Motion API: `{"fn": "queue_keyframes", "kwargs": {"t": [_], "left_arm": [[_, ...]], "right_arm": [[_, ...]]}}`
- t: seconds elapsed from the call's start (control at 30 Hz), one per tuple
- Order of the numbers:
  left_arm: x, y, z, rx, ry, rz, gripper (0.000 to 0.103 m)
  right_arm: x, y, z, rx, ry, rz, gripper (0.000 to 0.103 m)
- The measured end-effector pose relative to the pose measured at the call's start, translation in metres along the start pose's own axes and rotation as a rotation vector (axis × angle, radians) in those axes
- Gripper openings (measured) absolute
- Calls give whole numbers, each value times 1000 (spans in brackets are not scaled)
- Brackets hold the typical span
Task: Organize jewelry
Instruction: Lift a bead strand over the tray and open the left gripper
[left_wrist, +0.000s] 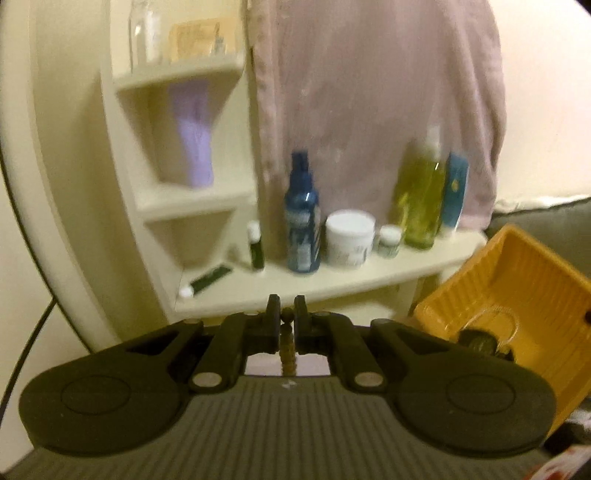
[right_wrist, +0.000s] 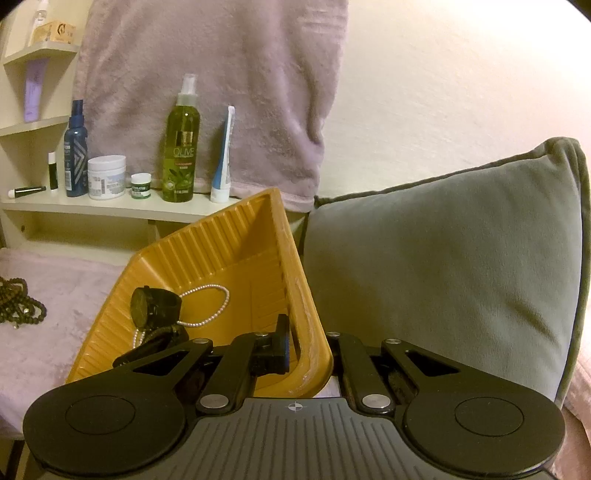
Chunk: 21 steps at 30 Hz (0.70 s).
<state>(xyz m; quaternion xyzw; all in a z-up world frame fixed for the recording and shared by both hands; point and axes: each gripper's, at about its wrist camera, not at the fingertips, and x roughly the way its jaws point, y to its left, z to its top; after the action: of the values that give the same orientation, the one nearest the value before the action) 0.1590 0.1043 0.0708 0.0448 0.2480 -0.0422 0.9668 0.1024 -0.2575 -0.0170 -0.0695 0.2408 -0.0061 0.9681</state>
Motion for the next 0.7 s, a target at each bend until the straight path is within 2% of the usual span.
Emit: {"fn": "queue_keyframes", "kwargs": {"t": [0.2,0.47,0.7], "left_arm": [[-13,-19,36,27,-75,-55,6],[-19,-70,80,71,-161,-185,6],[-1,-134,90,101,-157,-339,6]], "right_arm": [[-1,2,1,2,-6,1,7],[-1,4,1,9,-15,3,7],[0,2,1,16,-12,6,7]]}}
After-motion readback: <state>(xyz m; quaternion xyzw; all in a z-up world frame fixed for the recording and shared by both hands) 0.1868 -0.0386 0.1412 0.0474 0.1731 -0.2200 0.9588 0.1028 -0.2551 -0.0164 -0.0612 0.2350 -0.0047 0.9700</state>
